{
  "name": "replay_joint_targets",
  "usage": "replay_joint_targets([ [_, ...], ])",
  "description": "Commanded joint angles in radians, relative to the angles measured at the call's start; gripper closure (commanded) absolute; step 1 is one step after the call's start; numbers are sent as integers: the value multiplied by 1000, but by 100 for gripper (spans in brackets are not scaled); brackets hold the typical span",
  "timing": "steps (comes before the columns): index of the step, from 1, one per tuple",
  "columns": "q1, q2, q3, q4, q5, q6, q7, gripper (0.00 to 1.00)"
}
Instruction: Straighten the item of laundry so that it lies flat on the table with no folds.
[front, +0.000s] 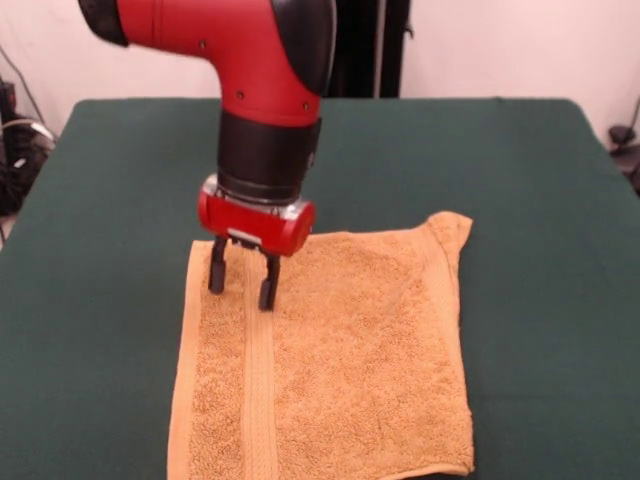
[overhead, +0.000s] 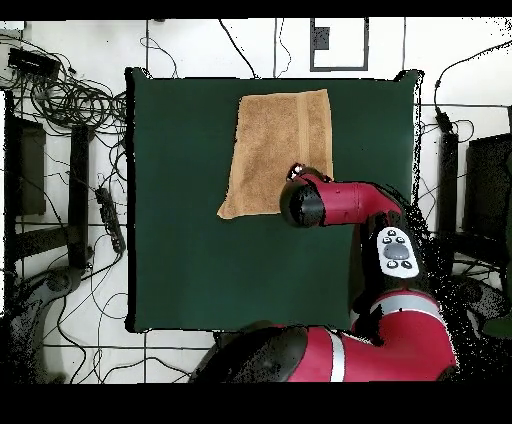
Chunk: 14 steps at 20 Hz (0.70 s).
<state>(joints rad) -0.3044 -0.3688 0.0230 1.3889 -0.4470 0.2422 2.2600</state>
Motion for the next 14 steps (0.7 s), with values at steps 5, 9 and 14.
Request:
replay_joint_targets([
  [5,28,190,123,-94,-84,40,-108,0],
  [9,36,236,107,-142,-97,49,-107,0],
  [14,10,290,128,-191,-115,34,-131,0],
])
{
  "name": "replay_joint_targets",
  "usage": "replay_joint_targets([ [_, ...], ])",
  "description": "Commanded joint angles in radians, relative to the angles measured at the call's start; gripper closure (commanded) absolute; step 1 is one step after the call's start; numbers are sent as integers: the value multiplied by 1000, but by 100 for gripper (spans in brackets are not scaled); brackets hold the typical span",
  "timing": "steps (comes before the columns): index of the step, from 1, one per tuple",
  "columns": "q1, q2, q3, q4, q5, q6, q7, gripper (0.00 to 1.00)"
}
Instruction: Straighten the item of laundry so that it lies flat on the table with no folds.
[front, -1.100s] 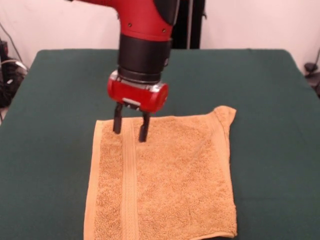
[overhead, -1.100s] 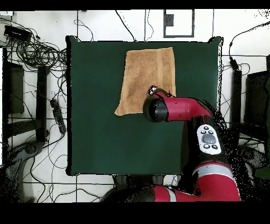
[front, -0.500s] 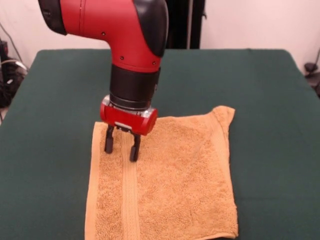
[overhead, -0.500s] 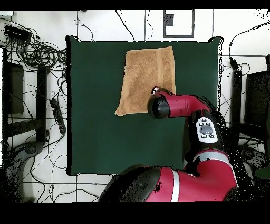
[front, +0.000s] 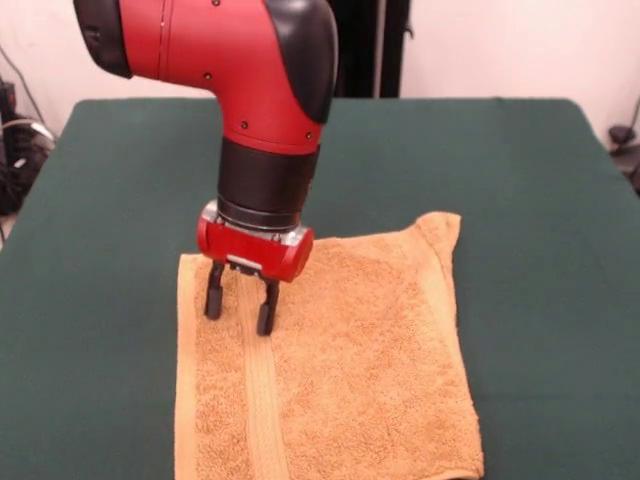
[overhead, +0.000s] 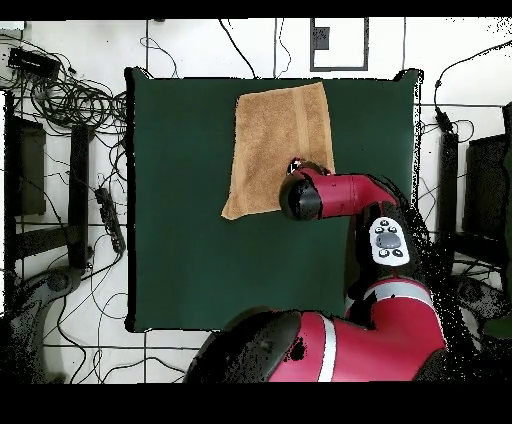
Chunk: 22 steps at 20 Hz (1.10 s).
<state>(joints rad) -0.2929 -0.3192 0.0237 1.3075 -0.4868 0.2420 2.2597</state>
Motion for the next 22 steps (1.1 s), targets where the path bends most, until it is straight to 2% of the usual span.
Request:
replay_joint_targets([
  [1,-7,242,134,-112,-80,35,-140,0],
  [6,16,245,104,-130,-73,69,-119,0],
  [7,21,245,98,-131,-71,71,-112,100],
  [18,23,235,98,-126,-46,126,-110,100],
  [22,66,189,38,-77,-34,125,-33,100],
])
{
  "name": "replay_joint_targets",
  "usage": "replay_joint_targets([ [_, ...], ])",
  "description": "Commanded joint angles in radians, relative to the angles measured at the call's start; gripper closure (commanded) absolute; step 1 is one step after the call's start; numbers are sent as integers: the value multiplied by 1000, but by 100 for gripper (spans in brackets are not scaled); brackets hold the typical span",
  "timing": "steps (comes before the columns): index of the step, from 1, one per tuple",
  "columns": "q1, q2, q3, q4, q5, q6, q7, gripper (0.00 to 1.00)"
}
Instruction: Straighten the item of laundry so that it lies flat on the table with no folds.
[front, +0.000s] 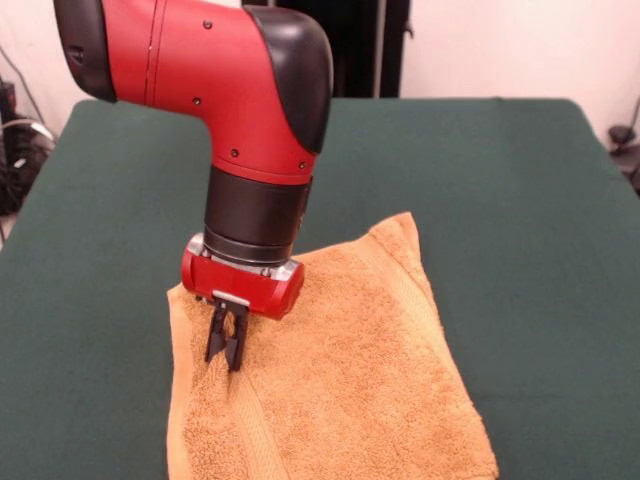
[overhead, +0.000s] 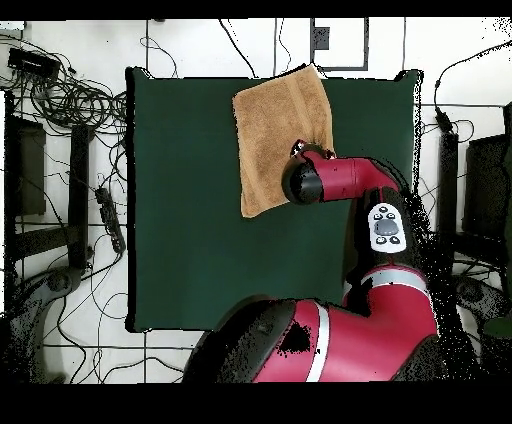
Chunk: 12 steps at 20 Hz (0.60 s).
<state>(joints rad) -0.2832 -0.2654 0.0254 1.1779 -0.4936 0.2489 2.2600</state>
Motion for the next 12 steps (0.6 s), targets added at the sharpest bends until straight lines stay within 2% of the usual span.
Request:
replay_joint_targets([
  [1,73,115,13,76,-24,115,-6,100],
  [5,77,46,-9,172,0,136,16,100],
  [12,108,-20,-84,269,1,105,62,100],
])
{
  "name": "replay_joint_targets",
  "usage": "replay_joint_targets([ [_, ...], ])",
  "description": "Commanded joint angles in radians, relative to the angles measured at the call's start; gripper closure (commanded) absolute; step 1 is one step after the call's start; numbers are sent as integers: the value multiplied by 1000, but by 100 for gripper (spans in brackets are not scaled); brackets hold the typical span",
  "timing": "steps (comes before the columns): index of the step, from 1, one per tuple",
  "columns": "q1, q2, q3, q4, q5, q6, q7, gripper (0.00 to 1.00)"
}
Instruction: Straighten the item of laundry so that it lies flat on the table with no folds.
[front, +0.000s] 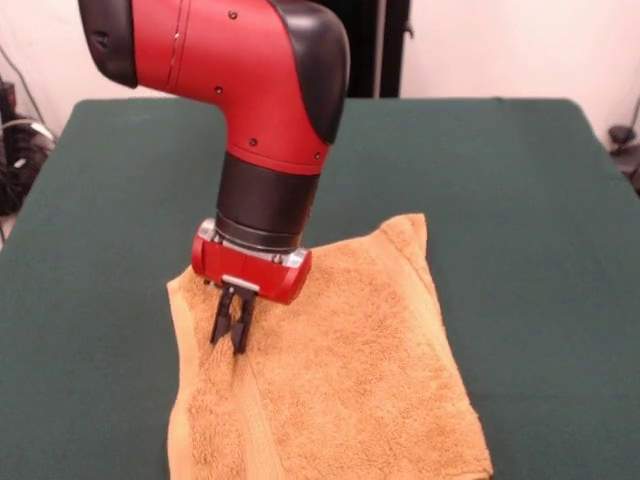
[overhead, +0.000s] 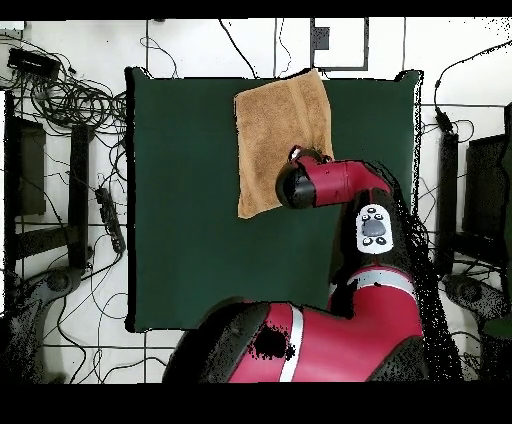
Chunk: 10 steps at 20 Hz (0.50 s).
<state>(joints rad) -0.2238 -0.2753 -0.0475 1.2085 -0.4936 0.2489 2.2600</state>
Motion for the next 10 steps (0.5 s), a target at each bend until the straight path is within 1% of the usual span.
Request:
replay_joint_targets([
  [1,45,-15,-12,248,0,98,59,100],
  [4,35,-25,-15,274,-4,69,55,100],
  [10,20,-13,-28,316,-6,-16,93,100],
])
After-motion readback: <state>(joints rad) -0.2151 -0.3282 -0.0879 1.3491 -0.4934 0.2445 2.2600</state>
